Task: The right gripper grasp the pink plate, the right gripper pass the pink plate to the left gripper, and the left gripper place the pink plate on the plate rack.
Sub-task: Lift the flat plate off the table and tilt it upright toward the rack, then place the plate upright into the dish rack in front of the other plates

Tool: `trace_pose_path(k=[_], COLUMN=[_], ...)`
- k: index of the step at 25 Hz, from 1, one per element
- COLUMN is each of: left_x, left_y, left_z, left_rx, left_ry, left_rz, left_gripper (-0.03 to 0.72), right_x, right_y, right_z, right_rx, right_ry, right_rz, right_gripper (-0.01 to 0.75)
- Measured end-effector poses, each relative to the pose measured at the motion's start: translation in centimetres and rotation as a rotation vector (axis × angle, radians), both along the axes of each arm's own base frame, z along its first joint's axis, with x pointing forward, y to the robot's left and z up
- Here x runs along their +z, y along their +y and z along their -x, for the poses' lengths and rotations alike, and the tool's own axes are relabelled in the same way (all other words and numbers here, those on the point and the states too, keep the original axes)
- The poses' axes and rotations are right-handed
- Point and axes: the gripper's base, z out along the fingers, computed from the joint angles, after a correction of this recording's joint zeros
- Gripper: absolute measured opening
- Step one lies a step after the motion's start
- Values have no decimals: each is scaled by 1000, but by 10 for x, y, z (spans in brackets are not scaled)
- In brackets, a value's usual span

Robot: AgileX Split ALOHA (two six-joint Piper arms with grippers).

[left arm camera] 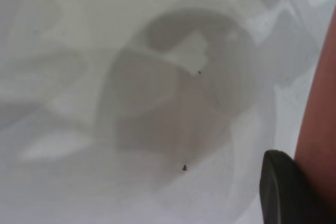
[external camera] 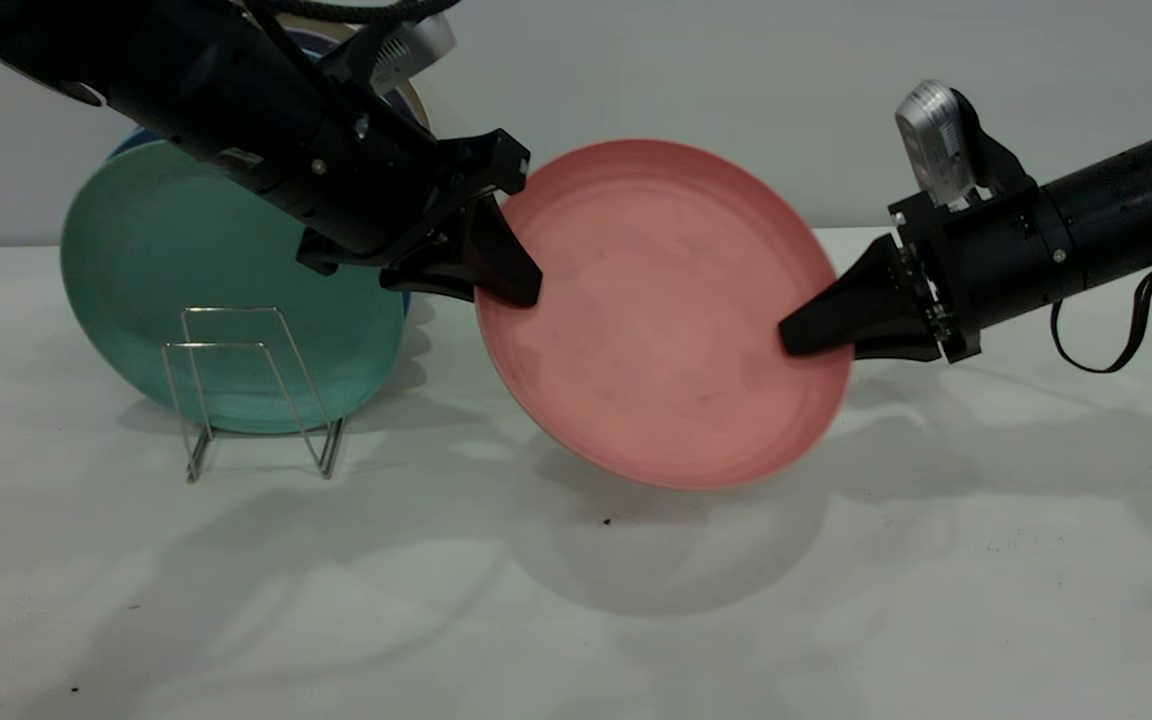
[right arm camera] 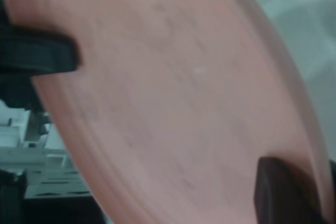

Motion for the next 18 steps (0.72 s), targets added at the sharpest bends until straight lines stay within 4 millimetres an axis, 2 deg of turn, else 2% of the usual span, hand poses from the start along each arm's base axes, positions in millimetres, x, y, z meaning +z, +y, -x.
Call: trace_pose_path(k=[4, 6, 8, 11, 13, 17, 18], left_x=[0, 0, 1, 9, 25, 64, 74], left_y=[-1, -2, -2, 1, 8, 42, 52], left_z=[1, 2, 2, 3, 3, 0, 1], left_rx=[-53, -90, -129, -206, -259, -335, -354], left_ry=[-28, -46, -77, -157, -235, -410, -450], left_rz=[-10, -16, -31, -72, -112, -239, -276], left_gripper=[49, 49, 49, 49, 49, 49, 49], right_x=[30, 58, 90, 142, 179, 238, 246], right_y=[-3, -10, -22, -41, -50, -59, -60], right_z=[-3, -6, -7, -2, 8, 38, 47], right_rx=[-12, -31, -60, -109, -134, -124, -109], right_ry=[-40, -101, -164, -259, -311, -382, -383], right_rz=[-12, -12, -11, -2, 8, 113, 161], right_gripper=[364, 461, 512, 527, 521, 457, 436])
